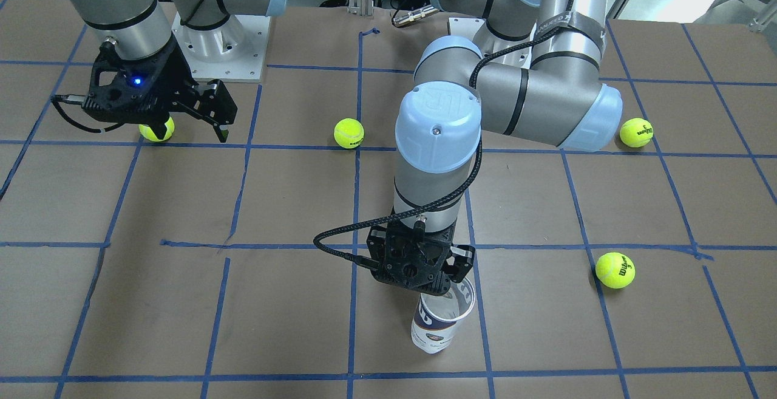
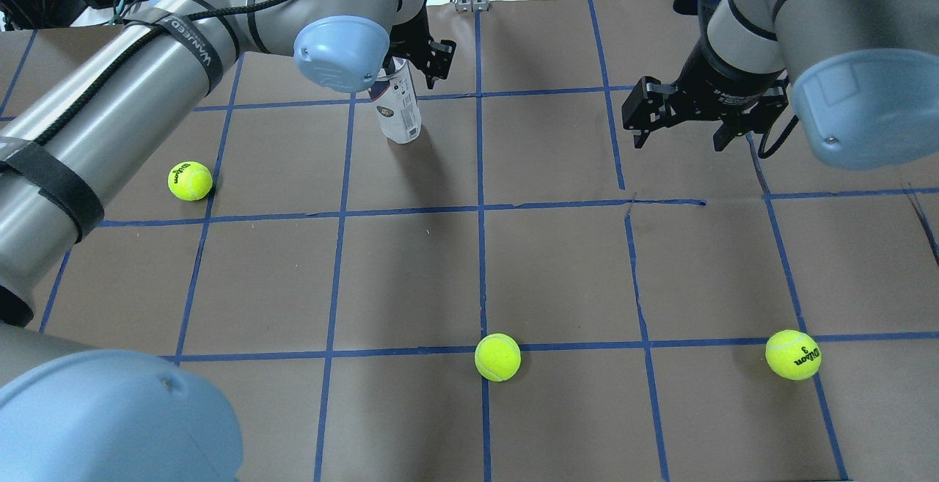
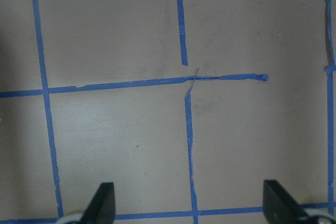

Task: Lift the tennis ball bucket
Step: 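Lift the can with the left gripper and swing it upright, then set the can upright on the table and open the left gripper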

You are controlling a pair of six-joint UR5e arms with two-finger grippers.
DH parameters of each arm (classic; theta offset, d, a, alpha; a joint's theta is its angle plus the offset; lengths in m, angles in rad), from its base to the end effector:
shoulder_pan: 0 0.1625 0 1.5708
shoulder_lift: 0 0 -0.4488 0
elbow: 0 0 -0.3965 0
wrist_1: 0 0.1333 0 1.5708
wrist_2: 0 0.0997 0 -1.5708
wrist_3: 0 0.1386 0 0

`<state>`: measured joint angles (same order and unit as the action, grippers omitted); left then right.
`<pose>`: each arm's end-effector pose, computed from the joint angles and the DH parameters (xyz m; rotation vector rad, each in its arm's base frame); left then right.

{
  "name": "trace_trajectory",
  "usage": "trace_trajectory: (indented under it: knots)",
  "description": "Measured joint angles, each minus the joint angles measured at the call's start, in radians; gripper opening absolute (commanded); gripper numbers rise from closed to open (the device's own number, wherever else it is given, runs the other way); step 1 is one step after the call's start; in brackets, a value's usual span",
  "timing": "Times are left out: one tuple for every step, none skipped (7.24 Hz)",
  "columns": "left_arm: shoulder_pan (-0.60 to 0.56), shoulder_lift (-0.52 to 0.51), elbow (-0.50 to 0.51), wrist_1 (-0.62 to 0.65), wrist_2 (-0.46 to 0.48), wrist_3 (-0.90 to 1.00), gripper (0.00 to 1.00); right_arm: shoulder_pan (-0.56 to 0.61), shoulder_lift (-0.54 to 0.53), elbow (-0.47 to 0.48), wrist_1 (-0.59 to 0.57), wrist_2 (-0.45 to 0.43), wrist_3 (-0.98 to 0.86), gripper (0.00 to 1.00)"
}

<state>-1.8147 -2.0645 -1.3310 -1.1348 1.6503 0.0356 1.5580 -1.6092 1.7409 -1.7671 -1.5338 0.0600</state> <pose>-0.2924 -0.6687 0.3403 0.4163 3.0396 -0.2913 0.1322 -0.4860 0.4271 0.1110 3.0995 -0.0988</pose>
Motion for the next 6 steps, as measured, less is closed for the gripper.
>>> trace_trajectory:
  knots:
    - [0.0,0.015,0.005,0.001,-0.001,-0.001,1.0,0.0,0.0,0.0,0.0,-0.001,0.0,1.0]
    - [-0.002,0.038,0.012,-0.001,-0.003,-0.002,1.0,0.0,0.0,0.0,-0.001,-0.001,0.0,1.0]
    - [-0.004,0.067,0.019,-0.007,-0.003,-0.003,1.0,0.0,0.0,0.0,-0.003,-0.002,0.0,1.0]
    - [-0.007,0.108,0.023,-0.034,-0.004,-0.007,1.0,0.0,0.0,0.0,-0.004,-0.002,0.001,1.0]
    - [-0.009,0.161,0.015,-0.091,-0.005,-0.022,1.0,0.0,0.0,0.0,-0.004,-0.002,0.001,1.0]
    - [-0.009,0.228,-0.021,-0.139,-0.007,-0.049,1.0,0.0,0.0,0.0,-0.005,-0.002,0.001,1.0]
